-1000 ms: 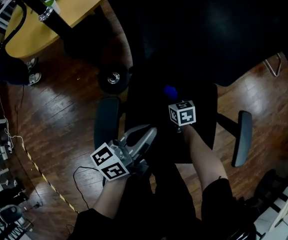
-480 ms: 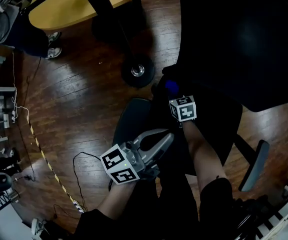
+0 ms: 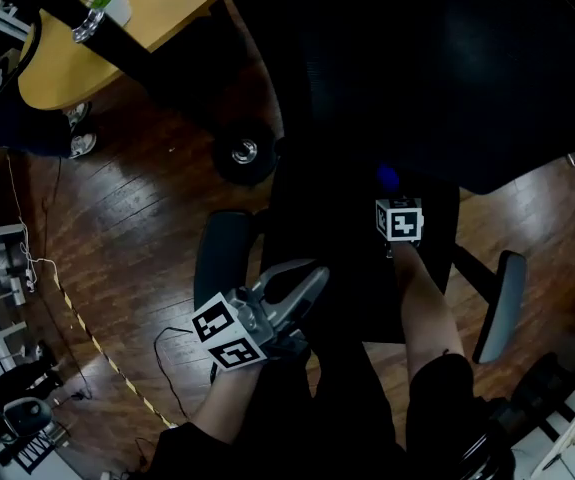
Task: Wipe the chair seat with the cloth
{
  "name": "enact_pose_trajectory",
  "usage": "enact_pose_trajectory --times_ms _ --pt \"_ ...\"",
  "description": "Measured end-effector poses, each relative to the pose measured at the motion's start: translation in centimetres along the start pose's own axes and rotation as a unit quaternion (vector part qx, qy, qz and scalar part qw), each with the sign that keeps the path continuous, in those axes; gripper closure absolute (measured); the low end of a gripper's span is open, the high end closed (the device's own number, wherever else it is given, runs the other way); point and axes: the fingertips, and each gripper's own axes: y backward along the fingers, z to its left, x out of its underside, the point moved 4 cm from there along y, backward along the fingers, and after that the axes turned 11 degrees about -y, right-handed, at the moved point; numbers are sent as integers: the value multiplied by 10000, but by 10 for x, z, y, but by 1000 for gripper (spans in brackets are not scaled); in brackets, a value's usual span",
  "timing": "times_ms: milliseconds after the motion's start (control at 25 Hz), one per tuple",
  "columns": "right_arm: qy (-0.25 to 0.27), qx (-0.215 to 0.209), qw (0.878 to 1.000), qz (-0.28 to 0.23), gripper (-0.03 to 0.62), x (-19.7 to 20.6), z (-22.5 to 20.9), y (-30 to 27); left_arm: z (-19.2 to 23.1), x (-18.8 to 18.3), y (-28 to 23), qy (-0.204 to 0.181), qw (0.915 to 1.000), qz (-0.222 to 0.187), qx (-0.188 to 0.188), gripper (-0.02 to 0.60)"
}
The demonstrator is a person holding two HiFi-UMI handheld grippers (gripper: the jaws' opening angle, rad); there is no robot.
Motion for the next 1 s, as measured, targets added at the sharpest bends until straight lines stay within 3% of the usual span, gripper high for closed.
enact_pose_trajectory --times_ms 240,400,760,880,1000 --pt "-446 916 9947 -120 557 12 -113 62 -1 10 -17 42 9997 215 77 589" --pt "-792 1278 9883 -236 556 22 -157 92 -1 21 -24 75 9993 368 61 589" --pt "-916 1170 9879 -444 556 19 -160 101 -15 26 -24 22 9992 375 99 589" --pt "-622 914 9926 -497 556 16 -125 95 -12 21 -14 33 9996 284 40 589" --pt "-424 271 9973 -542 556 10 -60 76 -17 13 -4 10 9999 135 -43 589"
